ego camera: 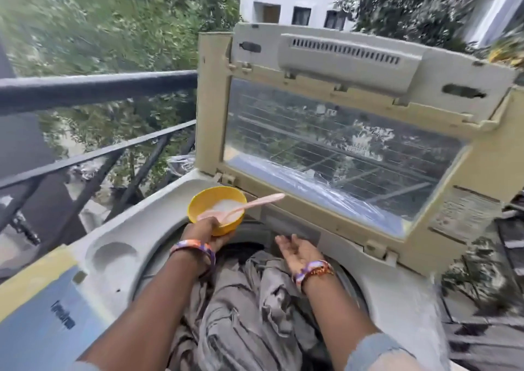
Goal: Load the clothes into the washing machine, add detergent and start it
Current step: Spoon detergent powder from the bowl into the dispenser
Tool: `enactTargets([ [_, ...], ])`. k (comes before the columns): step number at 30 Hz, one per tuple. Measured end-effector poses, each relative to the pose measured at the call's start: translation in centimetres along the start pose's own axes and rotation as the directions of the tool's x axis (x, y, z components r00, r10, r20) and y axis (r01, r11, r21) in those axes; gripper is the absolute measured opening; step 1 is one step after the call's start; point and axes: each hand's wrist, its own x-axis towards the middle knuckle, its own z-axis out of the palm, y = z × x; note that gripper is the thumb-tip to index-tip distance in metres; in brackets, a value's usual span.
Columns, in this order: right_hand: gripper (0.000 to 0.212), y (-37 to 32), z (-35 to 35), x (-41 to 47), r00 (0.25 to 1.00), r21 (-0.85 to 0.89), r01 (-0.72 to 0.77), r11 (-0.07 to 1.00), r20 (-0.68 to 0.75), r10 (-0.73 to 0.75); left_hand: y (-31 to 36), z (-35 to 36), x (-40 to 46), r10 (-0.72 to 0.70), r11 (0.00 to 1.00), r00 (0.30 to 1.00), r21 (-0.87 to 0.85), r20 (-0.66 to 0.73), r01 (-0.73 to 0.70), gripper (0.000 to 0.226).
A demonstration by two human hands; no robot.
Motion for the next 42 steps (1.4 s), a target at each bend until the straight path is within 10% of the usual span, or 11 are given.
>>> enactTargets([
  [42, 0.028, 2.9, 1.5, -6.0, 0.994, -0.285, -0.084, 0.955, -0.097, 0.059, -1.1, 0.0, 2.4, -0.086, 0.996, 0.996, 0.022, 0.002, 0.086, 0.053],
])
